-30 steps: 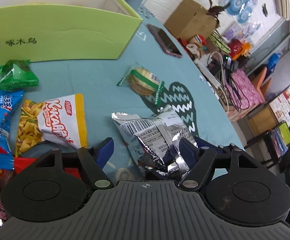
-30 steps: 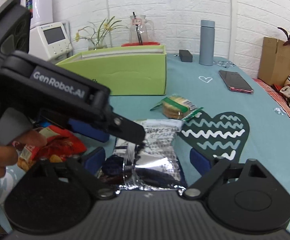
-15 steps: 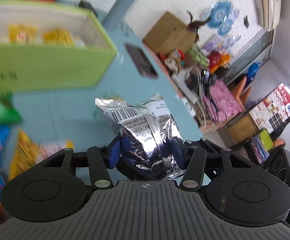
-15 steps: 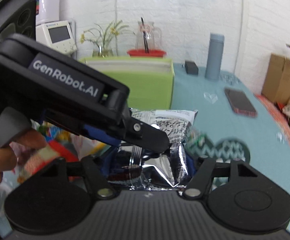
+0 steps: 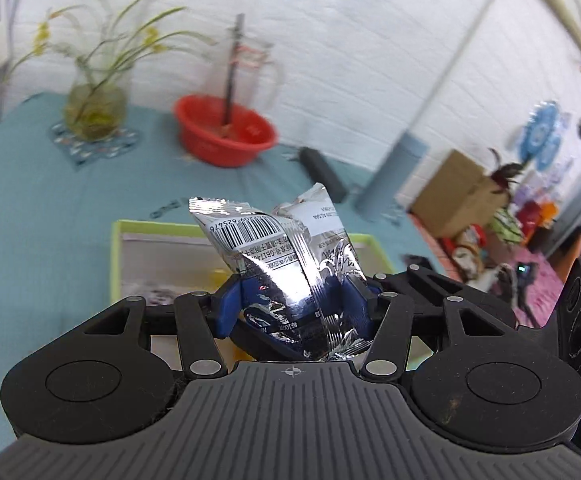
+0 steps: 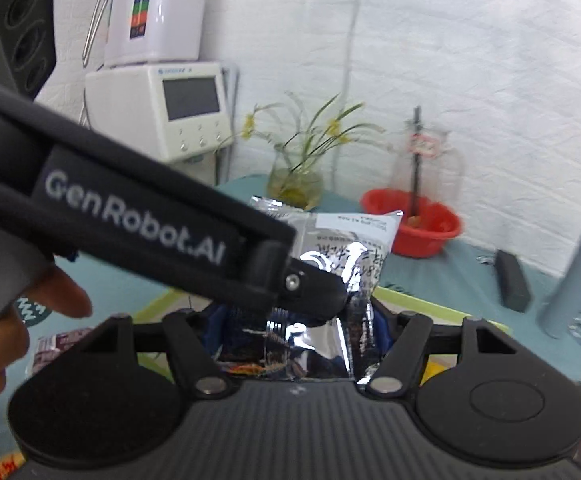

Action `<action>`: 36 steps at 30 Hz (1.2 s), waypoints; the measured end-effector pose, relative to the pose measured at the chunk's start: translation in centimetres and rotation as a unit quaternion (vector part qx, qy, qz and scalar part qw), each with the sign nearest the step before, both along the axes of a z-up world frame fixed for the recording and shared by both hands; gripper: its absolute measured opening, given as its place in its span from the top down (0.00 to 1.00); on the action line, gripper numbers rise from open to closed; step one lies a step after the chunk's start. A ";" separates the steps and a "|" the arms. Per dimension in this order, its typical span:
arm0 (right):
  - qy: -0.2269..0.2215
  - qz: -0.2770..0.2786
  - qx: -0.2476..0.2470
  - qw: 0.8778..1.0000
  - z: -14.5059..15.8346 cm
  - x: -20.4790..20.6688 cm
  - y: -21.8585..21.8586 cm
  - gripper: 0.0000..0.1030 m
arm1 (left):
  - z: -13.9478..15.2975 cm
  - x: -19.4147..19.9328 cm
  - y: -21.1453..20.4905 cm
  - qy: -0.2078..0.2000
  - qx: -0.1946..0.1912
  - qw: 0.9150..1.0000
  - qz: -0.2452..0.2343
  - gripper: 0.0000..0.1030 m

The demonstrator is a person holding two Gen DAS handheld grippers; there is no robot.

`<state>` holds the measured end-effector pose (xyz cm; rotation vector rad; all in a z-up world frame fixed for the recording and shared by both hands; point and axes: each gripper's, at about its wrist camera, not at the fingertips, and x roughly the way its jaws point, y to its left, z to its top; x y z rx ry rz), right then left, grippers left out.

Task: Organize snacks
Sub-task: 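Drop the silver foil bag into the green box with the left gripper, then grasp the red snack bag from the pile with the left gripper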

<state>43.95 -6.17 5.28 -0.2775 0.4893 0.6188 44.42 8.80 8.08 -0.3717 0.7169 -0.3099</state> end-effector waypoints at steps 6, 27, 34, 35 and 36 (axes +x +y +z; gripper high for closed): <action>0.072 0.040 -0.002 0.997 -3.1 2.6 3.4 0.25 | -2.5 0.2 3.1 0.020 0.012 0.999 0.031 0.47; 0.096 -0.097 0.064 0.989 -8.2 -21.9 -10.4 0.10 | -6.5 -18.8 -2.3 0.042 -0.096 0.994 -0.035 0.35; 0.087 -0.073 0.074 0.991 -8.7 -25.6 -9.3 0.10 | -7.2 -22.9 -6.3 0.043 -0.037 0.995 -0.082 0.42; 0.087 -0.071 0.077 0.991 -8.7 -25.8 -9.2 0.10 | -7.3 -23.2 -6.7 0.041 -0.024 0.995 -0.083 0.43; 0.090 -0.067 0.080 0.990 -8.9 -25.9 -9.1 0.10 | -7.4 -23.4 -7.2 0.042 -0.010 0.996 -0.084 0.45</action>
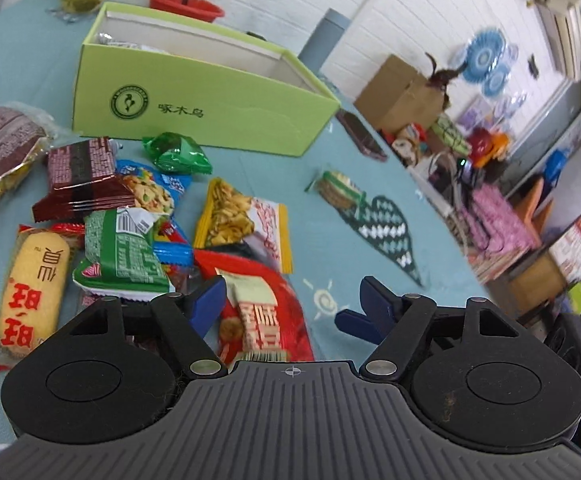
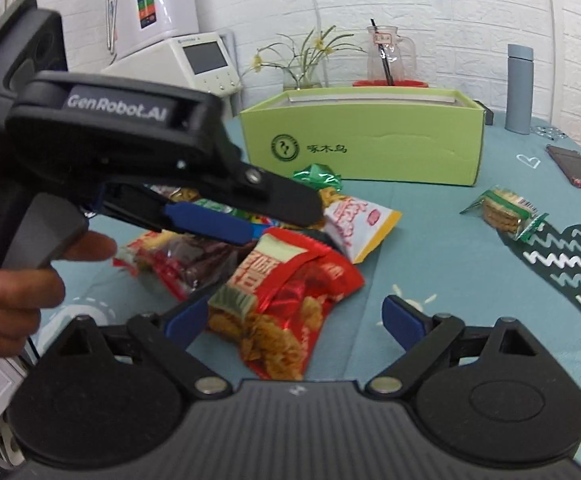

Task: Organize snacks
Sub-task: 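Grasp the red snack bag from the pile with the left gripper, then carry the red snack bag over the green box and open the left gripper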

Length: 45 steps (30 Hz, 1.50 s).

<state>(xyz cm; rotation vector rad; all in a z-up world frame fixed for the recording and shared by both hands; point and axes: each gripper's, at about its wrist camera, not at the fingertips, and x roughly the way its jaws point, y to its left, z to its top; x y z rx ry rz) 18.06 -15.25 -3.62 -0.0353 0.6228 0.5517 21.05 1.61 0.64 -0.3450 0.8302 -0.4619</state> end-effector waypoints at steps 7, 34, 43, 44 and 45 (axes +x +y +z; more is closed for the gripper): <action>-0.008 0.039 -0.020 0.999 -1.2 -0.5 1.5 0.10 | -0.8 0.3 -1.9 0.000 0.038 0.999 -0.010 0.46; -0.017 -0.028 -0.014 0.999 0.3 -0.1 -3.8 0.45 | -1.1 1.8 -5.3 0.023 0.021 0.998 -0.059 0.72; -0.017 -0.040 0.006 0.999 1.1 3.2 -3.8 0.33 | -0.8 4.0 -5.2 0.030 0.002 0.997 -0.070 0.69; -0.008 -0.041 0.003 0.999 0.7 3.2 -3.8 0.32 | -1.4 4.1 -5.1 0.038 0.000 0.997 -0.069 0.69; -0.003 -0.044 0.000 0.999 0.4 3.2 -3.8 0.31 | -1.7 4.3 -5.0 0.043 -0.004 0.997 -0.066 0.69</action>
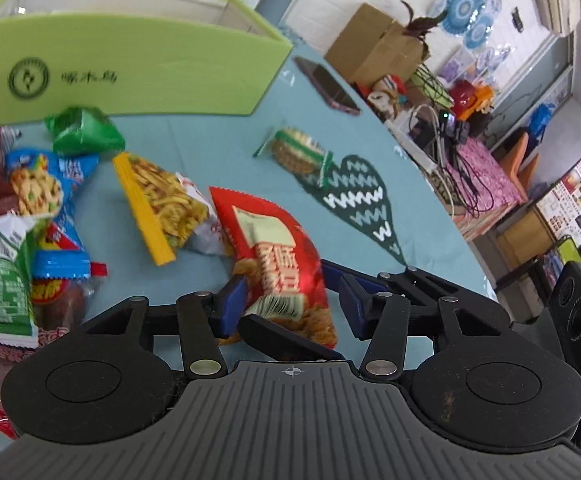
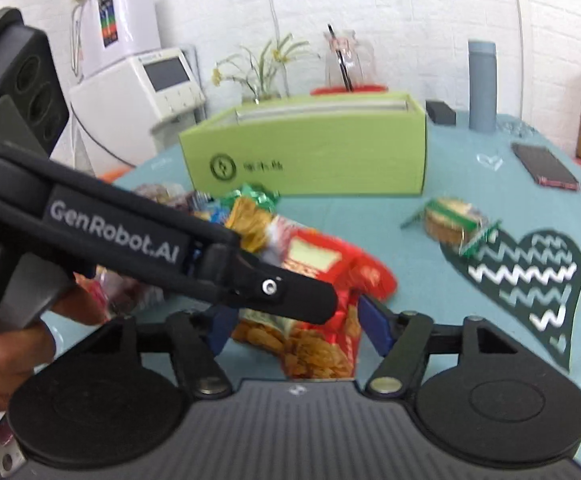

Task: Organize snacks
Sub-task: 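Carry the red snack bag over the green box and open the left gripper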

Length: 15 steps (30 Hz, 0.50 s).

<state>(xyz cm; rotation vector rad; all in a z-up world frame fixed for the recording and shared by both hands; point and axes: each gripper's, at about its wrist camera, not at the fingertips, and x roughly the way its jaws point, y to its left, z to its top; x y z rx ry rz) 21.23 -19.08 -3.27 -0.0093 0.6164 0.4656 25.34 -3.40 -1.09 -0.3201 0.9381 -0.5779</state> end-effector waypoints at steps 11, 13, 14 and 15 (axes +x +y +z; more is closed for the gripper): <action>0.010 -0.008 0.009 1.000 -1.0 1.0 0.5 0.35 | -1.0 1.7 0.2 0.008 -0.001 1.000 -0.006 0.77; 0.003 -0.004 -0.002 1.000 -0.6 0.3 0.7 0.37 | -0.4 1.2 0.0 0.001 -0.004 1.000 -0.008 0.77; -0.001 -0.003 -0.008 1.000 -0.3 0.1 0.7 0.37 | 0.1 1.1 -0.1 -0.005 -0.005 1.000 -0.009 0.77; -0.005 -0.001 -0.012 1.000 0.2 0.1 0.6 0.37 | 0.7 1.3 -0.2 -0.011 -0.009 1.000 -0.009 0.77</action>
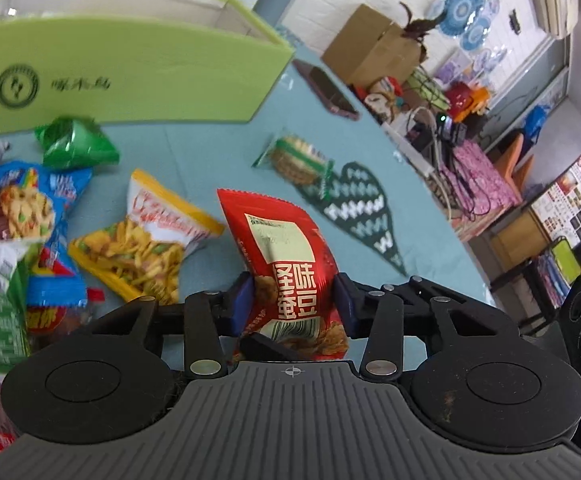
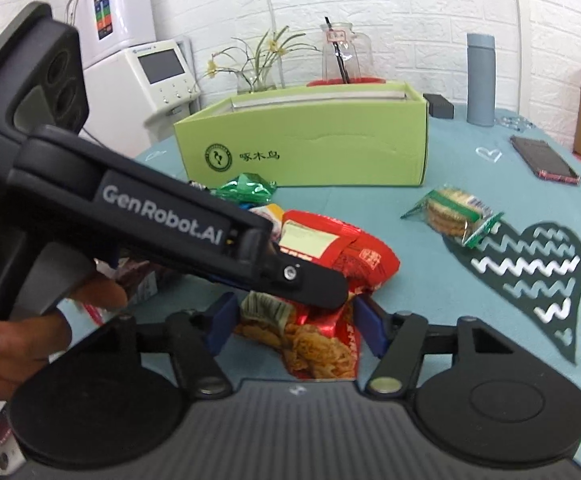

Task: Organize snacks
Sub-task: 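Carry the red snack bag over the green box and open the left gripper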

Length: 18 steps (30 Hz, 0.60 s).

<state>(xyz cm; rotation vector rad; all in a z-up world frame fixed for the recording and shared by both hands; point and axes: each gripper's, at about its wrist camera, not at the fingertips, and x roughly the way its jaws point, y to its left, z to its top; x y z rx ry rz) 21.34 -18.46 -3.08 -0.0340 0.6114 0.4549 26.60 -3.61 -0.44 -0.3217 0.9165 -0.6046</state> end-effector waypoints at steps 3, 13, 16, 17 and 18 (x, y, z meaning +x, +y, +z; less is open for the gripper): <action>-0.023 0.004 -0.004 1.000 1.9 0.9 -0.3 0.37 | 2.2 1.5 0.1 -0.023 -0.015 1.000 0.007 0.77; -0.138 0.064 -0.071 0.986 8.9 12.8 4.2 0.37 | 10.1 13.4 2.5 -0.110 0.017 0.991 0.073 0.77; -0.127 0.080 -0.075 0.986 9.3 17.6 5.8 0.37 | 9.5 17.3 3.3 -0.094 0.033 0.991 0.090 0.77; -0.116 0.085 -0.074 0.987 9.0 19.1 6.3 0.37 | 8.9 18.6 3.7 -0.084 0.037 0.991 0.092 0.77; -0.105 0.089 -0.073 0.988 8.7 20.3 6.6 0.35 | 8.2 19.5 3.9 -0.077 0.042 0.992 0.094 0.76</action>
